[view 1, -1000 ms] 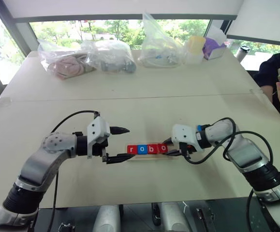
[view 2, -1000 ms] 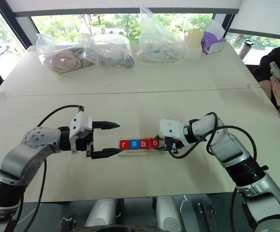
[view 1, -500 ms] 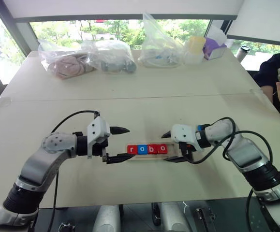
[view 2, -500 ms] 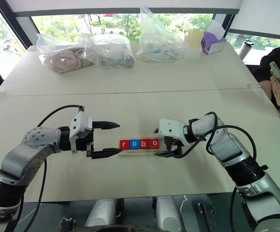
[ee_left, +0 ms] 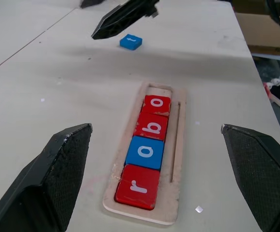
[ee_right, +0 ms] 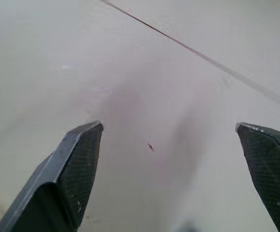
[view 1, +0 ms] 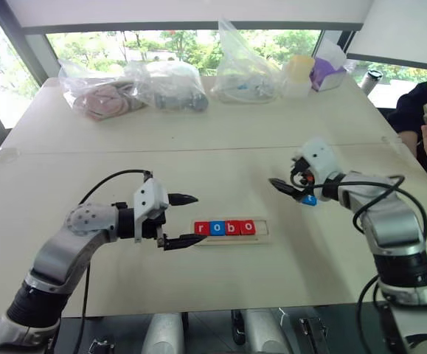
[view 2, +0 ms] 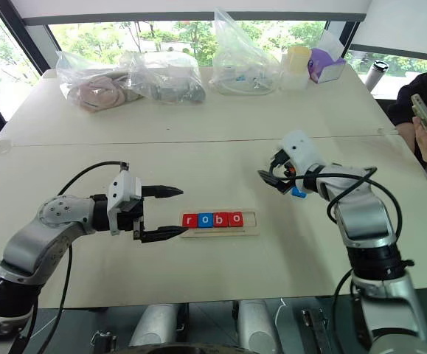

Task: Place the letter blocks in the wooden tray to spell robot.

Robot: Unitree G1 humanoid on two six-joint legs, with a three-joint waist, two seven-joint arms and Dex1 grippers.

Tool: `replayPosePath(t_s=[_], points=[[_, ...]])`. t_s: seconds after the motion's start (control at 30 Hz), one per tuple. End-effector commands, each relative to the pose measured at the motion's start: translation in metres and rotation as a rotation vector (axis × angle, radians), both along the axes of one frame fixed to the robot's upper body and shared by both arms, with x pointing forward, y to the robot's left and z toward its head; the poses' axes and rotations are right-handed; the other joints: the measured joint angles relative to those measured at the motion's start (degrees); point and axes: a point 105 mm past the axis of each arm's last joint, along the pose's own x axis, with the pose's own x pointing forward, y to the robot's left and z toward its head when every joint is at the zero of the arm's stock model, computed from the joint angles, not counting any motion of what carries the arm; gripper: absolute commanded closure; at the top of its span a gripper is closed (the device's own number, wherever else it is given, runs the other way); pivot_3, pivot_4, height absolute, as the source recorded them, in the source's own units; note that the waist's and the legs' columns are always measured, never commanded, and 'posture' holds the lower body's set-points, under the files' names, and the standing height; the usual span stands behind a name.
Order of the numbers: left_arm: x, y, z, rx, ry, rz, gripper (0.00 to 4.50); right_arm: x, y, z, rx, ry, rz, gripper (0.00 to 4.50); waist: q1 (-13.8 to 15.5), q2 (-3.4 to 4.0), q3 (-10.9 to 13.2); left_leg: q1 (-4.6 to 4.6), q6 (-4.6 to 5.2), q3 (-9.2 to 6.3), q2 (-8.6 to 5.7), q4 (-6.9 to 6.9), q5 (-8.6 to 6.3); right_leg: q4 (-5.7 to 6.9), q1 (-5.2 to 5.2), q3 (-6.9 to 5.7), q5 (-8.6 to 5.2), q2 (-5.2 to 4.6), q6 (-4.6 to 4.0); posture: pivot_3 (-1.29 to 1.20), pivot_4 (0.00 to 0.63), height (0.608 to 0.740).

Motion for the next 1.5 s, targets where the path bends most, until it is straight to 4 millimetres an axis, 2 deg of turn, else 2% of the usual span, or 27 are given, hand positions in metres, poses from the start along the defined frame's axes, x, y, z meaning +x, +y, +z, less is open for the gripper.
replayPosePath(t_s=[0.03, 0.33, 0.6, 0.83, 0.87, 0.9, 1.07, 1.13, 1.4, 1.5], points=[[0.0, -0.003, 0.008, -0.007, -0.042, -0.024, 0.0, -0.01, -0.005, 0.009, 0.014, -0.031, -0.129, 0.05, -0.11, 0.0, 0.0, 0.0, 0.0, 0.0, 0.0, 0.01, 0.0, 0.0, 0.0, 0.0, 0.0, 0.0, 0.0, 0.0, 0.15, 0.74], [0.003, -0.006, 0.008, -0.012, -0.048, -0.04, 0.0, -0.025, -0.01, -0.023, 0.024, 0.029, -0.3, 0.05, -0.17, 0.02, -0.01, 0.01, 0.0, 0.0, -0.01, -0.01, 0.0, -0.02, 0.0, 0.01, -0.01, 0.0, 0.0, 0.0, 0.15, 0.74], [0.004, -0.005, 0.009, -0.013, -0.053, -0.036, 0.0, -0.024, -0.021, -0.04, 0.115, 0.085, -0.437, 0.05, -0.19, 0.02, -0.02, 0.02, 0.0, -0.01, 0.0, -0.03, 0.0, -0.02, 0.0, 0.01, -0.01, 0.01, 0.01, 0.0, 0.15, 0.74], [0.004, -0.006, 0.009, -0.014, -0.053, -0.027, 0.0, -0.022, -0.022, -0.041, 0.191, 0.105, -0.501, 0.05, -0.19, 0.02, -0.02, 0.02, 0.0, -0.01, 0.0, -0.03, 0.0, -0.03, 0.02, 0.01, -0.02, 0.0, 0.01, 0.0, 0.15, 0.74], [0.004, -0.006, 0.009, -0.015, -0.053, -0.026, 0.0, -0.022, -0.021, -0.042, 0.2, 0.109, -0.506, 0.59, -0.23, 0.02, -0.02, 0.02, 0.0, -0.01, 0.0, -0.03, 0.0, -0.03, 0.01, 0.01, -0.02, 0.0, 0.01, 0.0, 0.15, 0.74], [0.004, -0.006, 0.009, -0.016, -0.053, -0.025, 0.0, -0.022, -0.02, -0.042, 0.203, 0.112, -0.506, 0.86, -0.22, 0.02, -0.02, 0.02, 0.0, -0.01, 0.0, -0.03, 0.0, -0.03, 0.01, 0.01, -0.01, 0.0, 0.01, 0.0, 0.15, 0.74], [0.006, -0.007, 0.009, -0.017, -0.055, -0.026, 0.0, -0.024, -0.014, -0.043, 0.205, 0.117, -0.494, 3.33, -0.27, 0.02, -0.02, 0.02, 0.0, -0.02, 0.0, -0.09, 0.0, -0.05, 0.01, 0.01, -0.02, 0.0, 0.01, 0.0, 0.15, 0.74], [0.007, -0.007, 0.009, -0.018, -0.054, -0.026, 0.0, -0.026, -0.015, -0.042, 0.19, 0.115, -0.488, 3.33, -0.27, 0.02, -0.02, 0.02, 0.0, -0.02, 0.0, -0.1, 0.0, -0.05, 0.01, 0.0, -0.02, 0.0, 0.01, 0.0, 0.15, 0.74], [0.006, -0.007, 0.007, -0.016, -0.042, -0.039, 0.0, -0.076, 0.0, -0.044, 0.17, 0.215, -0.387, 3.33, -0.17, 0.03, -0.04, 0.0, 0.0, -0.07, 0.0, -0.26, 0.0, -0.11, -0.02, -0.01, -0.1, 0.01, 0.09, 0.0, 0.15, 0.74], [0.006, -0.008, 0.007, -0.019, -0.036, -0.046, 0.0, -0.085, 0.007, -0.042, 0.2, 0.216, -0.366, 3.33, -0.27, 0.03, -0.04, 0.01, 0.0, -0.08, 0.0, -0.27, 0.0, -0.11, -0.03, -0.02, -0.22, 0.01, 0.27, 0.0, 0.15, 0.74]])
